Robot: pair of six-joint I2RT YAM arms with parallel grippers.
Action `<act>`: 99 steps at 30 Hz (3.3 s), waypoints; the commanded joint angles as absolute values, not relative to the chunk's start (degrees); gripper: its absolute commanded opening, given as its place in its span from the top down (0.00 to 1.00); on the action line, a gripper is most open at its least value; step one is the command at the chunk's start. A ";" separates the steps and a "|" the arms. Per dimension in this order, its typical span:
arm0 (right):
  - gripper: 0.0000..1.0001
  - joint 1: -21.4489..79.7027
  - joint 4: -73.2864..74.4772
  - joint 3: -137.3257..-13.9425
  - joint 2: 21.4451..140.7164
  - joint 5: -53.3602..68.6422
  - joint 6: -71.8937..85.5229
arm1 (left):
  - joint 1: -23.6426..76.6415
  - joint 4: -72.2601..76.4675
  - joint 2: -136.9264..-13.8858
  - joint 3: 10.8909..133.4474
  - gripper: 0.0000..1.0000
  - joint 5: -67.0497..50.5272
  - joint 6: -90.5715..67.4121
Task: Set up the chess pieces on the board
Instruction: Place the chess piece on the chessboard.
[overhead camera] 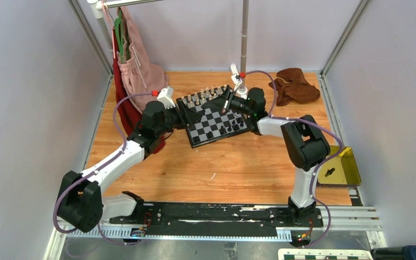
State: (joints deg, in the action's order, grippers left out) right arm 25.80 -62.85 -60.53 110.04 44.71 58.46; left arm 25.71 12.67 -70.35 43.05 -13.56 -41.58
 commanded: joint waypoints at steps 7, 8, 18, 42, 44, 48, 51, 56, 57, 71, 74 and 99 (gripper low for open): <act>1.00 24.45 -14.32 -71.26 103.34 39.15 21.34 | 23.49 7.42 -64.91 40.07 0.46 -6.51 -39.21; 1.00 24.44 -11.91 -71.53 103.09 37.96 19.06 | 23.47 7.32 -64.88 39.81 0.46 -6.23 -39.39; 1.00 24.60 -2.34 -66.86 99.34 25.86 8.37 | 23.29 8.03 -65.05 38.75 0.46 -5.90 -40.65; 1.00 24.96 -4.83 -66.59 103.61 15.53 3.93 | 23.29 7.62 -64.46 37.59 0.46 -4.72 -43.04; 1.00 24.96 -5.19 -66.84 104.07 15.26 3.81 | 23.29 7.75 -64.43 37.37 0.46 -4.58 -43.27; 1.00 24.96 -5.45 -67.59 105.16 15.14 3.52 | 23.31 7.97 -64.50 37.10 0.46 -4.50 -43.59; 1.00 24.95 -5.36 -68.51 106.04 15.05 3.13 | 23.29 8.17 -65.00 37.15 0.46 -4.50 -43.68; 1.00 25.21 -5.03 -69.53 107.52 14.71 2.58 | 23.29 8.41 -65.74 37.40 0.46 -4.49 -43.47; 1.00 25.22 -5.08 -69.60 107.74 14.63 2.55 | 23.29 8.42 -65.88 37.48 0.46 -4.44 -43.42; 1.00 25.60 -4.93 -70.29 109.27 14.88 1.85 | 23.29 9.02 -66.26 37.54 0.44 -4.17 -43.31; 1.00 25.90 -4.84 -70.27 109.34 15.05 1.68 | 23.29 9.35 -66.32 37.42 0.43 -4.26 -43.58; 0.87 27.76 -3.19 -69.80 109.56 14.01 0.83 | 23.29 9.68 -65.57 36.40 0.42 -4.66 -44.12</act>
